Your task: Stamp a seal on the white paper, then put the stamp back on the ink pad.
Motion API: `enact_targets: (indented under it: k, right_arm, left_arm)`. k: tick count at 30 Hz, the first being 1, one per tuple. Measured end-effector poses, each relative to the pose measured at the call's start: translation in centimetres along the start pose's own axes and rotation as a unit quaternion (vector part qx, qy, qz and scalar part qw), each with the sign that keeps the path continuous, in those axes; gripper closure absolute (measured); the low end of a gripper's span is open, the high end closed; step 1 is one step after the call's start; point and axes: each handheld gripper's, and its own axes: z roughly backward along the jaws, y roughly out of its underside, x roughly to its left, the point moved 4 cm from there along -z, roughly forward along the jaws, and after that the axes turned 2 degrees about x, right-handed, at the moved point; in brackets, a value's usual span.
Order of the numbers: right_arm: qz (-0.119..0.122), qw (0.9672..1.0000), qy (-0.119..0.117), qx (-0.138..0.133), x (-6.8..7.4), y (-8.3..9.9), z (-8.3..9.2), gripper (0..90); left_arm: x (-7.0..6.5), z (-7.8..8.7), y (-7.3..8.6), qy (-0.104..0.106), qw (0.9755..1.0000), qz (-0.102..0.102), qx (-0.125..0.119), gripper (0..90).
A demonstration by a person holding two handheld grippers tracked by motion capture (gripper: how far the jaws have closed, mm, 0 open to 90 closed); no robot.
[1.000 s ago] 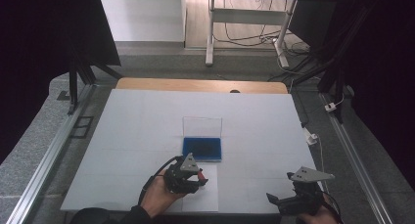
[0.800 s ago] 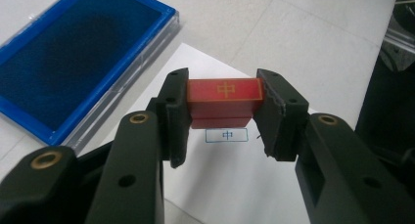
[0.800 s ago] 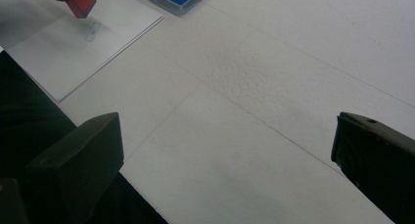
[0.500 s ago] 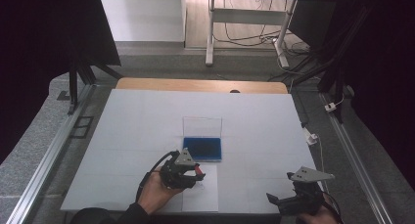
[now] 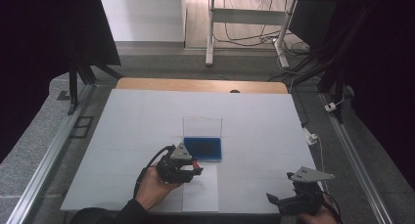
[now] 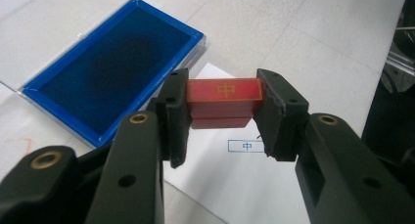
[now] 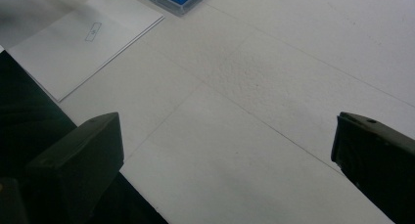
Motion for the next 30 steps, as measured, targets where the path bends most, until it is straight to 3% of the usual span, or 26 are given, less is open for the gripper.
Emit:
enact_targets:
  k: [30]
  right_arm:
    - [0.000,1.0000,0.002,0.002,0.0,0.0,-0.1,0.0]
  left_arm:
    - [2.5,1.2,-1.2,-0.008,0.9995,0.021,-0.020,58.4]
